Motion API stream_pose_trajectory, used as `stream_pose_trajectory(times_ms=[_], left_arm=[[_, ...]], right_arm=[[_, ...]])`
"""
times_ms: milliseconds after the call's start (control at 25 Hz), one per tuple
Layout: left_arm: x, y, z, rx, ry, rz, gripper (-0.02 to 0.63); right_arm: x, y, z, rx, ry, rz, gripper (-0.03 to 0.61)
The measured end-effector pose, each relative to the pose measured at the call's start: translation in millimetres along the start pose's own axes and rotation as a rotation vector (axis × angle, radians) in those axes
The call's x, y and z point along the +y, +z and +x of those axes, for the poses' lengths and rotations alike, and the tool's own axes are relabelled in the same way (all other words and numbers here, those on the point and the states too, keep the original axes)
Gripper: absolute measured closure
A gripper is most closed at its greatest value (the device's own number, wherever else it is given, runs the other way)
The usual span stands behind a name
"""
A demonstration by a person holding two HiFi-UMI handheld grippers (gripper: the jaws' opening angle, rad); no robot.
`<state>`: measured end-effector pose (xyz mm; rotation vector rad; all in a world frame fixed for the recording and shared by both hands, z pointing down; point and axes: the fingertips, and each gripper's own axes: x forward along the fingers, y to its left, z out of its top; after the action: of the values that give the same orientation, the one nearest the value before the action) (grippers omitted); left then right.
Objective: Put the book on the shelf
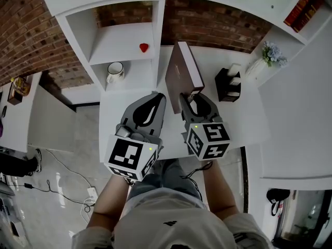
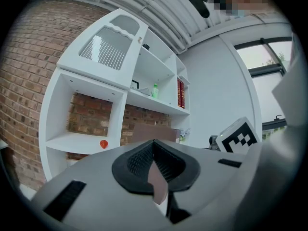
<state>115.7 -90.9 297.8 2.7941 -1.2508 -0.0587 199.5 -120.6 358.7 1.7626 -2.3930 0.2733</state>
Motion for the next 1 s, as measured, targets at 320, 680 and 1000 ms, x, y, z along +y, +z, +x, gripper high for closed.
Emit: stream_pose_trajectory(times_ms=[320, 680, 1000], left_arm=[[14, 10, -35, -0.027, 0.070, 0.008, 0.603], [41, 20, -79, -0.050, 0.176, 0.020, 0.603], [58, 21, -103, -0.048, 0.266, 0.031, 0.603]], right_arm=[[44, 13, -3, -0.019, 0.087, -0.024, 0.426], [103, 25, 8, -0.027, 0.210, -0.055, 0.426], [139, 33, 18, -0.034, 0.311, -0.065, 0.426]])
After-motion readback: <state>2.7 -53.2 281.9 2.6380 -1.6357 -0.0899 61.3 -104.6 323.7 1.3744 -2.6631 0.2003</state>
